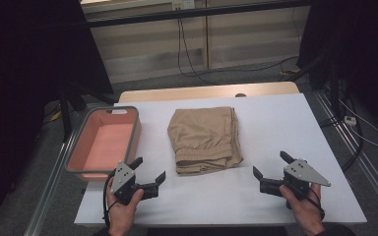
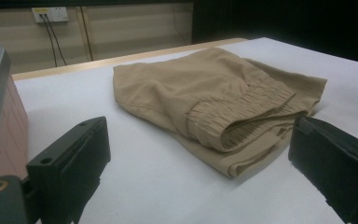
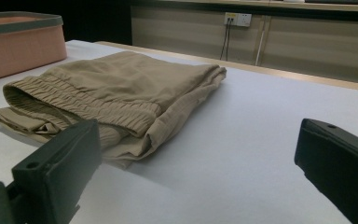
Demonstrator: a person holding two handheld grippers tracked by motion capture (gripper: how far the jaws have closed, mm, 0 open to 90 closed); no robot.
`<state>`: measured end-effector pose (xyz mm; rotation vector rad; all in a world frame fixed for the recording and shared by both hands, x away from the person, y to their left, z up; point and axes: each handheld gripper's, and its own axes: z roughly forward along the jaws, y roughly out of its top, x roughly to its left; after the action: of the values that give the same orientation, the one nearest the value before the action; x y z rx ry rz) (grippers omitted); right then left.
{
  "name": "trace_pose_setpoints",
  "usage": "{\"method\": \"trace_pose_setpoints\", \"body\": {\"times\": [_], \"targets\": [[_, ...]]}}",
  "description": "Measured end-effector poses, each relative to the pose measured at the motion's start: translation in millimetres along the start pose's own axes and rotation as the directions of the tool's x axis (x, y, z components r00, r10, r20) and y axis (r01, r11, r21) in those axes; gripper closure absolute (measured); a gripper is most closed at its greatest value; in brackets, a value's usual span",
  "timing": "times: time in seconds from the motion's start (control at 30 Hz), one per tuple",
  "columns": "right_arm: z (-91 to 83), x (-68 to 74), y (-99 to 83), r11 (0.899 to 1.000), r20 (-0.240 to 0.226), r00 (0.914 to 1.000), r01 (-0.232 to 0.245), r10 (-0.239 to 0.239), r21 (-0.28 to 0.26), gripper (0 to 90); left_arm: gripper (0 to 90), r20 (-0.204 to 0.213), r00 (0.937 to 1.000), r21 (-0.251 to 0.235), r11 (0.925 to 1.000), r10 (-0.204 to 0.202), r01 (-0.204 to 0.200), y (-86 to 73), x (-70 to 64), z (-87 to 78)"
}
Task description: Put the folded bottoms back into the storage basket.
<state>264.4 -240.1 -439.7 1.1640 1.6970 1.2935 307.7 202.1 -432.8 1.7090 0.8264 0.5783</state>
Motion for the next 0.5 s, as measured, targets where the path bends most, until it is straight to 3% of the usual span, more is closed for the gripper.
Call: {"method": "trace_pose_setpoints", "body": {"times": [0.3, 0.4, 0.5], "targets": [[3.6, 0.8, -0.3, 1.0, -0.033, 0.9995, -0.002, 0.002, 0.019, 1.4, 5.5, -0.006, 1.0, 0.009, 0.9999, 0.007, -0.006, -1.1, -1.2, -0.7], [6.0, 2.6, -0.5, 1.0, -0.051, 0.9987, -0.003, 0.004, 0.029, 1.4, 5.5, -0.016, 0.9995, 0.014, 0.9995, 0.028, -0.028, -0.9, -0.5, -2.3], [9.9, 5.5, -1.3, 0.999, -0.068, 0.9976, 0.015, -0.012, 0.05, 1.4, 5.5, -0.019, 0.9997, 0.017, 0.9998, 0.014, -0.014, -2.0, 0.9, -2.9]]}}
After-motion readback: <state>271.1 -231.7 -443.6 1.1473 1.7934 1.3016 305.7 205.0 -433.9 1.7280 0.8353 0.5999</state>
